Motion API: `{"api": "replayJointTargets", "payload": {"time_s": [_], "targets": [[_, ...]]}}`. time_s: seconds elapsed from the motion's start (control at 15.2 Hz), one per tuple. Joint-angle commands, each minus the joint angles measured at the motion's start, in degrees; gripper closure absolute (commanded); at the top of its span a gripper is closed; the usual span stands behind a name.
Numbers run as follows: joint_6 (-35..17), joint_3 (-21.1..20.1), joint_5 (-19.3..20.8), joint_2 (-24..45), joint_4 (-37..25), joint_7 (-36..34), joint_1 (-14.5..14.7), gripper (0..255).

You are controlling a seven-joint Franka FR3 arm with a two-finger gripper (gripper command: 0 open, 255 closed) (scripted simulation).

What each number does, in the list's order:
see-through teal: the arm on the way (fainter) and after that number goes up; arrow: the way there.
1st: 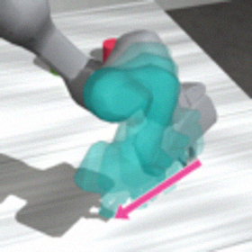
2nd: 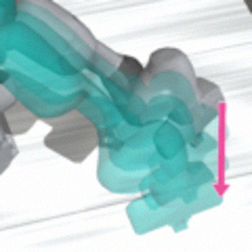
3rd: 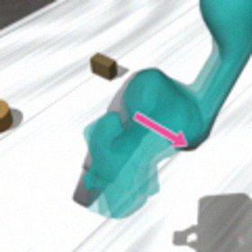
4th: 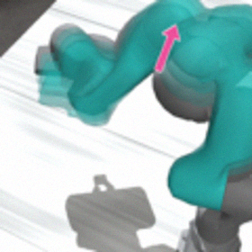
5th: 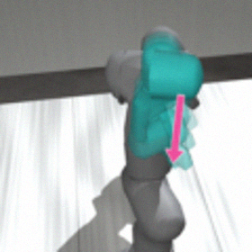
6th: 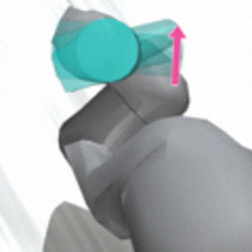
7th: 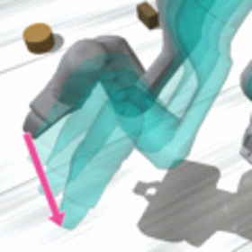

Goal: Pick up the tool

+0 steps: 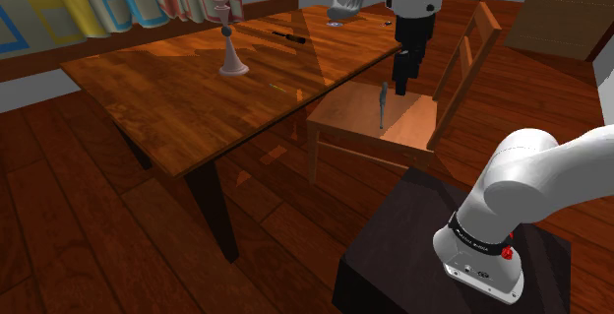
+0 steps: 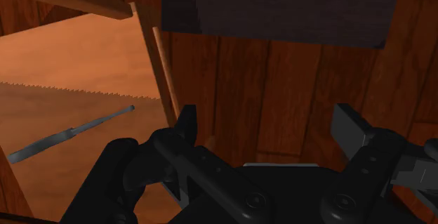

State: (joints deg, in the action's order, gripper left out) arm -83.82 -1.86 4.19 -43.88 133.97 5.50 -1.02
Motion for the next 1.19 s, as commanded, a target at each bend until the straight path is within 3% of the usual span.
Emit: {"api": "replayJointTargets", "payload": {"time_s": [0.0, 0.59, 1.12], "targets": [[0.00, 0.00, 0.00, 0.00, 0.00, 0.00, 0.00, 0], [-10.72, 5.65, 0.02, 16.76, -4.59, -4.12, -5.60, 0], [-17.36, 10.97, -2.26, 32.12, -11.89, -6.42, -9.63, 0]]}}
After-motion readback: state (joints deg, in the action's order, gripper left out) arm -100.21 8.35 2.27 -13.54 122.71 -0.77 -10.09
